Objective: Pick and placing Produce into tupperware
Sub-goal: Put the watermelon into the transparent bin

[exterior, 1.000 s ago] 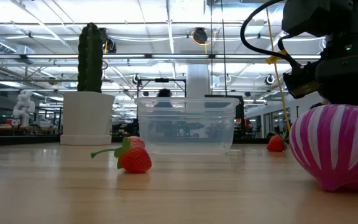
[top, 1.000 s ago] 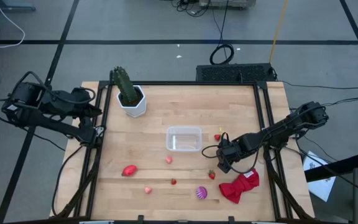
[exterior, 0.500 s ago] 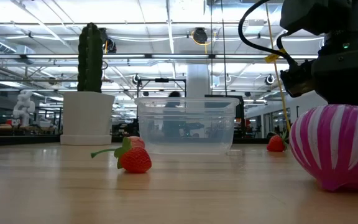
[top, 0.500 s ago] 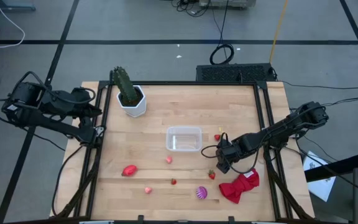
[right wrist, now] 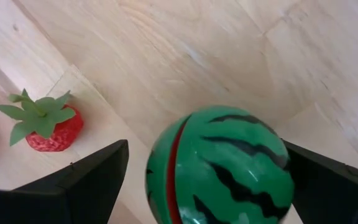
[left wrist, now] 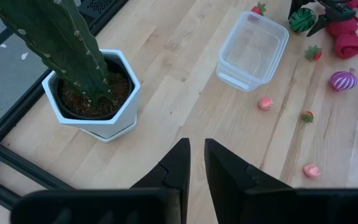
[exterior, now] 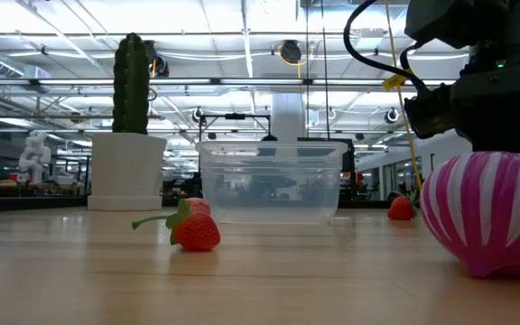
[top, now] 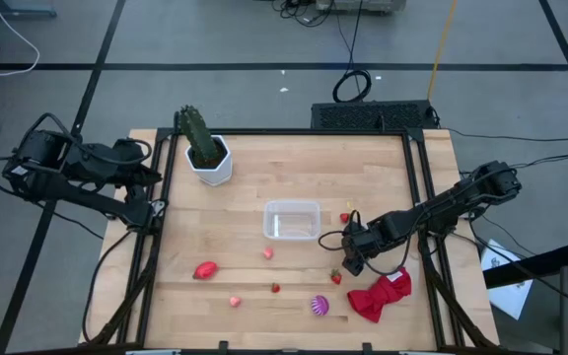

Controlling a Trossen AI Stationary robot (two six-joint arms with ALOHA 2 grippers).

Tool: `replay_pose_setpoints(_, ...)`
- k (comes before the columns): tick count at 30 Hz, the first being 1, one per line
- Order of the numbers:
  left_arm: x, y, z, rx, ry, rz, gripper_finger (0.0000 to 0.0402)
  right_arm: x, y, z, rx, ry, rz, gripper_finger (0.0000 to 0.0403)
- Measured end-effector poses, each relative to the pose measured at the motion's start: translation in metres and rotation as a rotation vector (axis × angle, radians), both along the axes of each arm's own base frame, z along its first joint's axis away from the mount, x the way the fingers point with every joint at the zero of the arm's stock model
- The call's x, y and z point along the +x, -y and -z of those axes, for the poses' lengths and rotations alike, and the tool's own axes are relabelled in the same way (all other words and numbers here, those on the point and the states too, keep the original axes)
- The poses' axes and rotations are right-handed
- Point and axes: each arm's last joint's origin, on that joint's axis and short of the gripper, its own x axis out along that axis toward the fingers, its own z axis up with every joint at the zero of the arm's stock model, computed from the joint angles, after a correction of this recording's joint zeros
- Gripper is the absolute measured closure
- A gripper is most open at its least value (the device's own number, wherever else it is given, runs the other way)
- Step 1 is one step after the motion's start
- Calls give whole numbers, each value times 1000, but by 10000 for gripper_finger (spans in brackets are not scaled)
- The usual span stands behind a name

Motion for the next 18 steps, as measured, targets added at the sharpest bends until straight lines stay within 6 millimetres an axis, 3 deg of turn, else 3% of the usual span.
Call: replay_pose_setpoints(18,0,0,0,3,-1,4,350,1,0,0,-1,13,-1,21)
